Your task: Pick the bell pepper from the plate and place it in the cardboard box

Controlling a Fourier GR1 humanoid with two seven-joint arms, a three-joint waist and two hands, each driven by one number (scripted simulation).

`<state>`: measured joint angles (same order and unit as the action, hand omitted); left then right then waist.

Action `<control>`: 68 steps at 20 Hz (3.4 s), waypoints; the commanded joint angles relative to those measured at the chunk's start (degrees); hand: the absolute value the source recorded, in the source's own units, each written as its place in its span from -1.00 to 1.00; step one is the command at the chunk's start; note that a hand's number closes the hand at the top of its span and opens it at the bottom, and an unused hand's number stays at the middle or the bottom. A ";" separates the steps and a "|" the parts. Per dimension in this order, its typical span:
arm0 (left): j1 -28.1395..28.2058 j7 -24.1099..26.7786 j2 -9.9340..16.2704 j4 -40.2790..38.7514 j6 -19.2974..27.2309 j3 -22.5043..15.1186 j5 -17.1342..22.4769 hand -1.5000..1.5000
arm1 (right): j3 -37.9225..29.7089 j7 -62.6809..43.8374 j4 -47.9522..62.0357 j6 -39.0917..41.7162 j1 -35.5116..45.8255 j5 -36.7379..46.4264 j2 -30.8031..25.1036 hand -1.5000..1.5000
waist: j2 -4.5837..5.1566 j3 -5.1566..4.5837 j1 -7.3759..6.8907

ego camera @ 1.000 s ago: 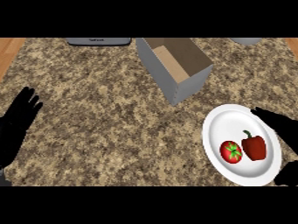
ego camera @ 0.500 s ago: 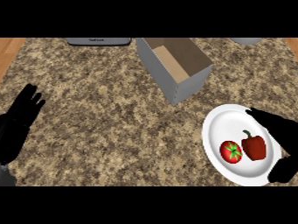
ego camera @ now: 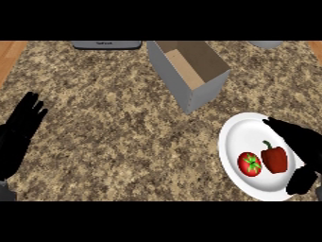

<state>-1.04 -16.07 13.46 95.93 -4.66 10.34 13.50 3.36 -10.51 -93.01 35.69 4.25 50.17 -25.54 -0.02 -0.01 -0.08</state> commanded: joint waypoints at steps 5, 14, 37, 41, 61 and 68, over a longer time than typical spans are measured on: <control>-1.65 0.65 1.53 -3.28 -2.92 3.72 1.40 0.00 | 0.23 1.78 6.04 -0.06 2.52 4.04 1.26 -1.00 | 0.05 0.00 -0.04; -2.03 -1.61 -0.58 -1.54 -2.07 2.29 -1.04 0.00 | -0.56 5.51 12.16 -3.45 3.34 7.94 3.34 -1.00 | 0.01 0.00 0.03; -4.15 -1.23 -3.06 -0.43 -4.62 -1.64 -2.02 0.00 | 9.30 -14.19 20.25 -11.95 21.80 13.76 25.12 1.00 | 1.78 0.02 -8.24; -6.08 -1.03 -3.65 -2.00 -4.12 -2.65 -3.05 0.00 | 11.06 -24.77 25.96 -16.23 31.59 11.12 25.38 1.00 | 2.22 0.02 -9.79; -9.03 -1.65 -3.94 -5.10 -2.91 -2.70 -4.05 0.00 | 27.41 -59.01 42.35 -38.42 73.99 2.33 25.53 1.00 | 0.94 -0.27 -7.89; -5.58 -1.25 -2.24 -3.93 -4.22 0.05 -2.02 0.00 | 23.10 -61.24 51.44 -43.24 81.07 3.41 25.52 1.00 | 0.81 -0.22 -5.79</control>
<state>-8.89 -17.84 10.53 91.58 -7.95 9.05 10.29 27.53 -63.38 -46.11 -2.43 81.79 52.88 -0.54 0.85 -0.24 -6.87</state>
